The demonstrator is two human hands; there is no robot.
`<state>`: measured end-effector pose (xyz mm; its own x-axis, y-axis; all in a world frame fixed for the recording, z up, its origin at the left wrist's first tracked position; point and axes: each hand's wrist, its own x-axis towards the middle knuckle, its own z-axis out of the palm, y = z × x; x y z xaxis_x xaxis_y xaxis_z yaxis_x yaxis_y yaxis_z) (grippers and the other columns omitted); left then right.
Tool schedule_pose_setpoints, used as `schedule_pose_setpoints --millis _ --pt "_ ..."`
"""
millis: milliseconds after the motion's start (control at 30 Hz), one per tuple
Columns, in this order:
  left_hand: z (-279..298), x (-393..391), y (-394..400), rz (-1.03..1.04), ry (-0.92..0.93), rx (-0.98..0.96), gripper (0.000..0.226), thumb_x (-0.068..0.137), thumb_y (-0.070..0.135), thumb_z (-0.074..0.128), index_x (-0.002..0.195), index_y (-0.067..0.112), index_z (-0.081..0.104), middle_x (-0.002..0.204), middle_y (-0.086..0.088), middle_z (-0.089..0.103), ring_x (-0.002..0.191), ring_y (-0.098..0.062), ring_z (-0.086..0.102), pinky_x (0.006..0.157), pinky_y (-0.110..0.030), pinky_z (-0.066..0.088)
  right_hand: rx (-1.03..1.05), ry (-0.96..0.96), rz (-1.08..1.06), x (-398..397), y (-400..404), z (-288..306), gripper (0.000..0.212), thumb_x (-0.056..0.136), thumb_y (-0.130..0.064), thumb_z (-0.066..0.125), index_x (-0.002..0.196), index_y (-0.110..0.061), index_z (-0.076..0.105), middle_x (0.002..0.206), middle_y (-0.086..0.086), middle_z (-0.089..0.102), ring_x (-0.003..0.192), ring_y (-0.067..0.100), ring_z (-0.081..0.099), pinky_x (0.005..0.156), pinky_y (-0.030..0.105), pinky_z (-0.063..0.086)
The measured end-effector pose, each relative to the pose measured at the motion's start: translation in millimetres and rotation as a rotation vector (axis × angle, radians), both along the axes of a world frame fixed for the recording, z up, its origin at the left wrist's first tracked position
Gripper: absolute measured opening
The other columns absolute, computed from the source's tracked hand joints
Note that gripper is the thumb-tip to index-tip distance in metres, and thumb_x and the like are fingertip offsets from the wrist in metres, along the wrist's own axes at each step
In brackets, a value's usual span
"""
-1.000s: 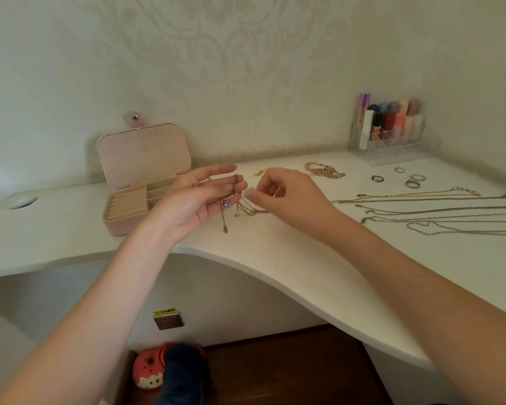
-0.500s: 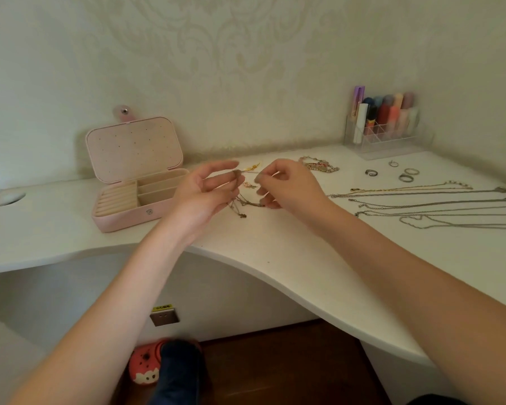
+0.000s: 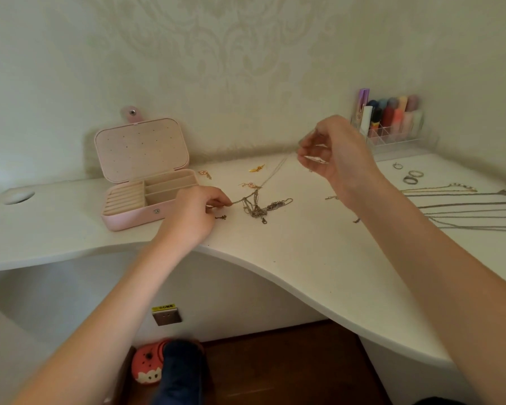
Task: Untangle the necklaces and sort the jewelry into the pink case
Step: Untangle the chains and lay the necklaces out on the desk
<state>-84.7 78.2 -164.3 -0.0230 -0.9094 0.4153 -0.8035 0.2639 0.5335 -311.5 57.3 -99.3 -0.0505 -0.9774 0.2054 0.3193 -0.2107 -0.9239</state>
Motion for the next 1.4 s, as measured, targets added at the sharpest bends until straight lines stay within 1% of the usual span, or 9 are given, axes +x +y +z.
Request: schedule_pose_setpoints --millis 167,267,467,633,700,867,1033,1267,1400 --pt "2.4 8.2 0.9 0.057 -0.099 -0.03 0.056 0.069 -0.021 0.037 0.091 0.013 0.075 0.101 -0.007 0.071 0.099 -0.02 0.063 0.091 -0.027 0.047 0.008 -0.192 -0.168 -15.1 -7.5 2.5 0.01 0.083 -0.005 0.04 0.085 -0.006 0.049 0.066 0.006 0.06 0.061 0.018 0.064 0.067 0.032 0.056" --pt "4.3 8.5 2.8 0.067 -0.134 -0.026 0.058 0.068 -0.021 0.036 0.093 0.014 0.075 0.106 -0.008 0.07 0.103 -0.022 0.063 0.095 -0.031 0.047 -0.008 -0.159 -0.251 -20.2 -8.2 2.3 0.013 0.088 -0.006 0.04 0.08 -0.01 0.048 0.065 0.005 0.059 0.06 0.019 0.064 0.068 0.032 0.056" --pt "8.9 -10.4 9.5 0.07 -0.22 -0.032 0.048 0.075 -0.006 0.046 0.1 0.025 0.072 0.113 0.0 0.068 0.109 -0.023 0.061 0.093 -0.031 0.047 0.001 -0.123 -0.085 -14.2 -4.5 3.7 0.012 0.087 -0.005 0.045 0.078 -0.011 0.051 0.063 0.006 0.057 0.056 0.02 0.061 0.059 0.03 0.054" --pt "20.3 -54.0 4.8 -0.202 0.147 0.044 0.027 0.087 0.012 0.06 0.111 0.022 0.067 0.111 0.011 0.067 0.105 -0.001 0.058 0.097 -0.017 0.039 -0.02 0.077 0.183 0.2 5.0 -0.1 0.012 0.091 -0.01 0.05 0.081 -0.011 0.057 0.066 0.006 0.058 0.059 0.02 0.06 0.061 0.03 0.054" --pt "22.5 -72.3 2.2 -0.322 0.314 0.117 0.013 0.089 0.017 0.061 0.101 0.019 0.068 0.094 0.012 0.069 0.089 0.002 0.061 0.084 -0.015 0.044 -0.04 0.136 0.253 3.5 7.7 -0.7 0.012 0.093 -0.013 0.051 0.084 -0.012 0.059 0.069 0.006 0.058 0.06 0.019 0.06 0.061 0.029 0.054" --pt "21.1 -88.7 -2.9 -0.369 0.517 0.193 0.014 0.09 0.008 0.057 0.079 0.014 0.065 0.066 -0.004 0.065 0.06 -0.014 0.064 0.065 -0.023 0.049 -0.024 0.106 0.098 -1.4 4.8 -0.9 0.011 0.094 -0.011 0.05 0.086 -0.012 0.058 0.069 0.005 0.056 0.056 0.016 0.056 0.06 0.028 0.054" --pt "7.8 -68.7 -9.5 -0.277 0.225 0.094 0.01 0.085 0.01 0.061 0.08 0.018 0.064 0.062 0.001 0.057 0.055 -0.011 0.047 0.056 -0.022 0.038 -0.039 0.101 -0.178 -10.8 -3.1 -1.3 0.009 0.097 -0.017 0.05 0.09 -0.017 0.056 0.064 -0.002 0.051 0.047 0.009 0.043 0.049 0.025 0.042" --pt "3.5 -41.0 -28.6 -0.096 0.116 -0.023 0.012 0.093 0.013 0.052 0.085 0.019 0.059 0.072 -0.012 0.063 0.067 -0.029 0.057 0.062 -0.032 0.041 -0.164 0.119 -0.406 -23.0 -3.0 2.5 0.014 0.098 -0.021 0.048 0.085 -0.025 0.052 0.059 -0.003 0.048 0.041 0.008 0.036 0.037 0.018 0.027" --pt "3.2 -38.7 -32.8 -0.05 -0.015 0.007 0.013 0.09 0.012 0.051 0.091 0.018 0.062 0.072 0.005 0.053 0.068 -0.014 0.048 0.059 -0.02 0.032 -0.137 0.103 -0.333 -23.6 -4.8 1.0 0.011 0.097 -0.021 0.05 0.087 -0.023 0.054 0.059 -0.003 0.047 0.041 0.009 0.035 0.035 0.016 0.024"
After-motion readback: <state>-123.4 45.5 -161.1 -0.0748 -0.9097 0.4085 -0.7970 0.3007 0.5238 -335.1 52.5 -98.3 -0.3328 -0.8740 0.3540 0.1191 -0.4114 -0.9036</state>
